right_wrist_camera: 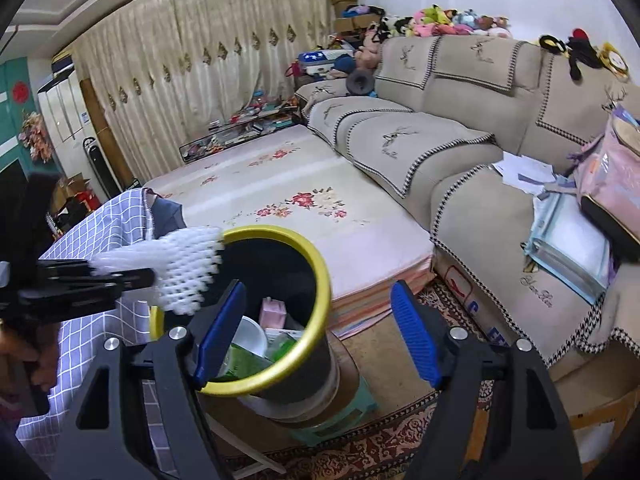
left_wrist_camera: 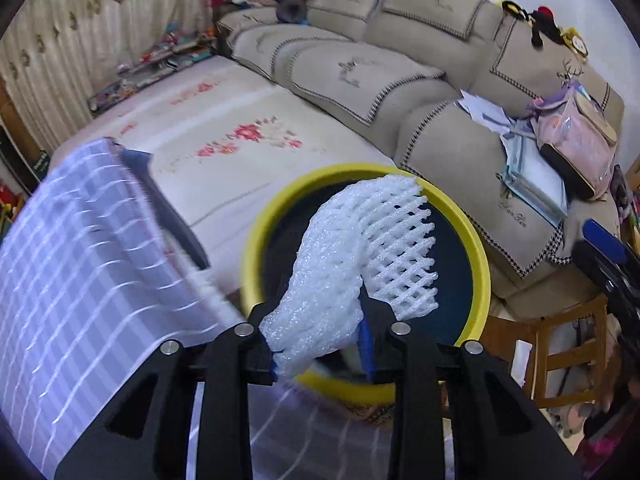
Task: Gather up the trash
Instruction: 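Carry the foam sleeve over the bin and open the left tool, then move the right tool to the white paper cup and grasp it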
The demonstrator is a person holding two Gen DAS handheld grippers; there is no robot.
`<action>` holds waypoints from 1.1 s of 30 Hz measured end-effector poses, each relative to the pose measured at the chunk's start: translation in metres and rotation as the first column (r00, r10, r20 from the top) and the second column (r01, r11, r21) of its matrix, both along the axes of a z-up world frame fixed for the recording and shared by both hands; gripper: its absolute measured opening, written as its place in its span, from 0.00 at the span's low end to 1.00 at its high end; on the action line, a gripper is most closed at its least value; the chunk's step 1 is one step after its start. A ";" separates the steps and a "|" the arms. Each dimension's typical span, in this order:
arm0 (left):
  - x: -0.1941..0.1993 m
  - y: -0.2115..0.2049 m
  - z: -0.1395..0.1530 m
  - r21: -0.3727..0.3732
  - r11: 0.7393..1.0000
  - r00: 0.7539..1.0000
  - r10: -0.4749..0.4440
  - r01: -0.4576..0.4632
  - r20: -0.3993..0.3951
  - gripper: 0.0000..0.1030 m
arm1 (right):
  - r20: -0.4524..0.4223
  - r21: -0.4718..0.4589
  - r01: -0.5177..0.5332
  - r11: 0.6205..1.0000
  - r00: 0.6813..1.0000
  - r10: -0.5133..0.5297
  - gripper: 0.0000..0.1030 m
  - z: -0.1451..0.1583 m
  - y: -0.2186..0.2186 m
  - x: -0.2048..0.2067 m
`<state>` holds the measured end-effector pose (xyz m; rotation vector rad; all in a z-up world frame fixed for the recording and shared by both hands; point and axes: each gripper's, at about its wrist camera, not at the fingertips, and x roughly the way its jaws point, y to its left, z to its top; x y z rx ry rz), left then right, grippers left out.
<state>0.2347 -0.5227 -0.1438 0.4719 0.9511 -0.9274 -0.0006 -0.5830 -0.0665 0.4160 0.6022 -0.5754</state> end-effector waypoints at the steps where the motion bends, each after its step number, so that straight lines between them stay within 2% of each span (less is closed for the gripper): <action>1: 0.000 -0.009 -0.005 0.009 1.000 1.000 -0.004 0.004 -0.008 0.32 | -0.001 0.004 0.008 1.000 1.000 -0.008 0.69 -0.001 -0.002 -0.003; 3: -0.001 -0.027 -0.014 0.026 1.000 1.000 -0.014 0.014 0.003 0.38 | -0.001 0.007 0.018 1.000 1.000 -0.018 0.69 -0.002 -0.006 -0.007; 7: 0.005 -0.047 -0.028 0.050 0.999 0.999 -0.011 0.010 0.033 0.67 | -0.004 0.004 0.033 0.999 0.999 -0.033 0.69 -0.001 -0.010 -0.013; 12: 0.006 -0.049 -0.040 0.063 0.998 1.000 -0.007 0.007 -0.009 0.73 | 0.007 -0.007 0.049 0.999 0.999 -0.049 0.69 0.004 -0.010 -0.019; 16: -0.001 -0.030 -0.033 0.037 0.999 1.000 -0.001 0.002 -0.008 0.75 | 0.014 -0.014 0.058 0.998 0.998 -0.058 0.69 0.009 -0.008 -0.021; 21: -0.004 0.030 -0.005 -0.057 0.996 0.998 0.065 -0.066 -0.014 0.80 | 0.009 -0.021 0.038 0.999 0.999 -0.038 0.69 0.012 -0.001 -0.014; 27: -0.003 0.125 0.025 -0.165 0.967 0.980 0.200 -0.195 0.015 0.83 | -0.018 -0.038 -0.077 0.996 0.997 0.076 0.70 0.018 0.033 0.019; 29: -0.002 0.169 0.036 -0.209 0.943 0.962 0.271 -0.259 0.031 0.86 | -0.020 -0.044 -0.133 0.990 0.991 0.132 0.70 0.023 0.049 0.035; 32: 0.001 0.236 0.051 -0.256 0.900 0.921 0.382 -0.353 0.076 0.88 | -0.007 -0.051 -0.237 0.970 0.972 0.236 0.70 0.034 0.081 0.064; 33: 0.002 0.264 0.057 -0.269 0.881 0.899 0.427 -0.389 0.100 0.89 | -0.001 -0.056 -0.275 0.960 0.961 0.276 0.70 0.038 0.095 0.075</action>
